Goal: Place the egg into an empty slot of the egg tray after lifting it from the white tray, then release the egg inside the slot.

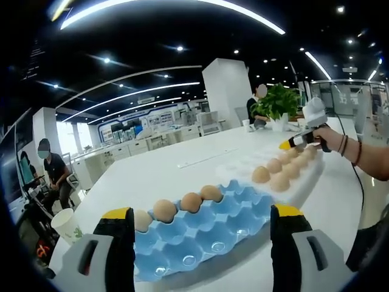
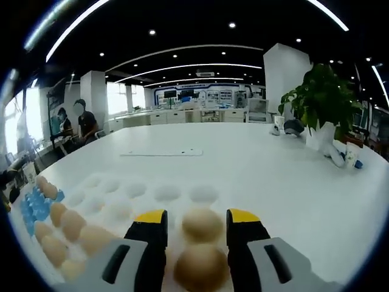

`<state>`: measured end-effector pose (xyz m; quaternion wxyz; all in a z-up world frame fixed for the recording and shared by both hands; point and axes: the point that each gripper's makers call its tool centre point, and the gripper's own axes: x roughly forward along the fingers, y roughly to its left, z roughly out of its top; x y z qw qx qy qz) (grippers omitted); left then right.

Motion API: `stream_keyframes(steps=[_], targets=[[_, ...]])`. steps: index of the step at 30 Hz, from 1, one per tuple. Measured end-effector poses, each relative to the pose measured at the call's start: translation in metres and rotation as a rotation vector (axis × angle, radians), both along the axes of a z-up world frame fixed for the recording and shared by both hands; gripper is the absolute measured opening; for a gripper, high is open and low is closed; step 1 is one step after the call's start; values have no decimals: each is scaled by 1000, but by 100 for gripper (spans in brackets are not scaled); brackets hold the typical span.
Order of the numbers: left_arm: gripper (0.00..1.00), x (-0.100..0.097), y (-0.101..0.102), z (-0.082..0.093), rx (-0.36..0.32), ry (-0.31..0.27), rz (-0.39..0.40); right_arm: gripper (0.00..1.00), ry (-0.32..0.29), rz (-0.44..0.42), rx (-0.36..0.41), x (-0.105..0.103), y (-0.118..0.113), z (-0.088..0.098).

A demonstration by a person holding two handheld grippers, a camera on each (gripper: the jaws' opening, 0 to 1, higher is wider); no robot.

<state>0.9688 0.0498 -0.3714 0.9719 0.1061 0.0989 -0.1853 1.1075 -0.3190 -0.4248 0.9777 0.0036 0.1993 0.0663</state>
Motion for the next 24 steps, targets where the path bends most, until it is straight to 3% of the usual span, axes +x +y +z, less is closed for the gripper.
stream_keyframes(steps=[10,24], targets=[[95,0,1,-3,4,9,2,32,33,-16,-22,3,-5,-2],[94,-1,6,-4,16,15,10,27,55,55,-50,1,0,0]])
